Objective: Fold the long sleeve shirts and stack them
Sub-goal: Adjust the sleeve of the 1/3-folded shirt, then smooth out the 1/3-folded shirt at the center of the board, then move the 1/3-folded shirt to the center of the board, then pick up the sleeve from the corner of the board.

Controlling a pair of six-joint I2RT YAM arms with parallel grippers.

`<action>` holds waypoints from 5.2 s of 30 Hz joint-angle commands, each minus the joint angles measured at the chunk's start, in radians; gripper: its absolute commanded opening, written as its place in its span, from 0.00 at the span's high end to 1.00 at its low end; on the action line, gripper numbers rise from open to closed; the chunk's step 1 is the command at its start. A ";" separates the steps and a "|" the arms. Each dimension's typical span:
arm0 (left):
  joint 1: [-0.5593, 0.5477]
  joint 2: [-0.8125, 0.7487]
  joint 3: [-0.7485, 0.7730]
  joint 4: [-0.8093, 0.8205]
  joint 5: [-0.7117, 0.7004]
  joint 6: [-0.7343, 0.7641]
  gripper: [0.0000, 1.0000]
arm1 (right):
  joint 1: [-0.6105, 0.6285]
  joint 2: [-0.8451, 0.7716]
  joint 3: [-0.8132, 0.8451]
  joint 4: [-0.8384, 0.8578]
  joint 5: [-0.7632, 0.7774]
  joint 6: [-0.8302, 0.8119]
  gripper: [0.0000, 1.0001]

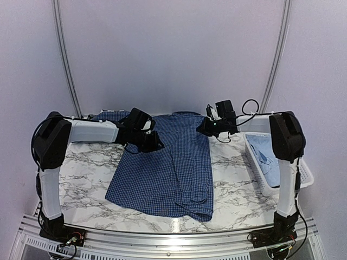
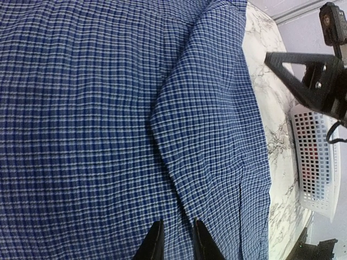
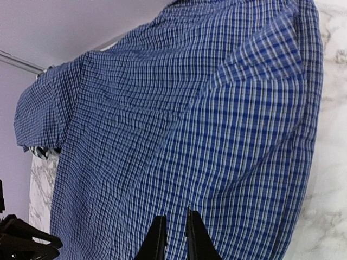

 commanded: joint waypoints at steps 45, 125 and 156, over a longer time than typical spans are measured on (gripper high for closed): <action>0.072 -0.489 -0.543 -0.179 -0.341 0.092 0.82 | -0.036 0.241 0.280 0.162 -0.240 0.093 0.83; -0.275 -0.388 -0.578 -0.231 -0.405 -0.255 0.97 | -0.131 0.039 -0.074 -0.076 0.055 -0.173 0.81; 0.296 -0.536 -0.364 -0.277 -0.553 -0.017 0.70 | 0.130 0.142 0.058 -0.189 0.166 -0.217 0.72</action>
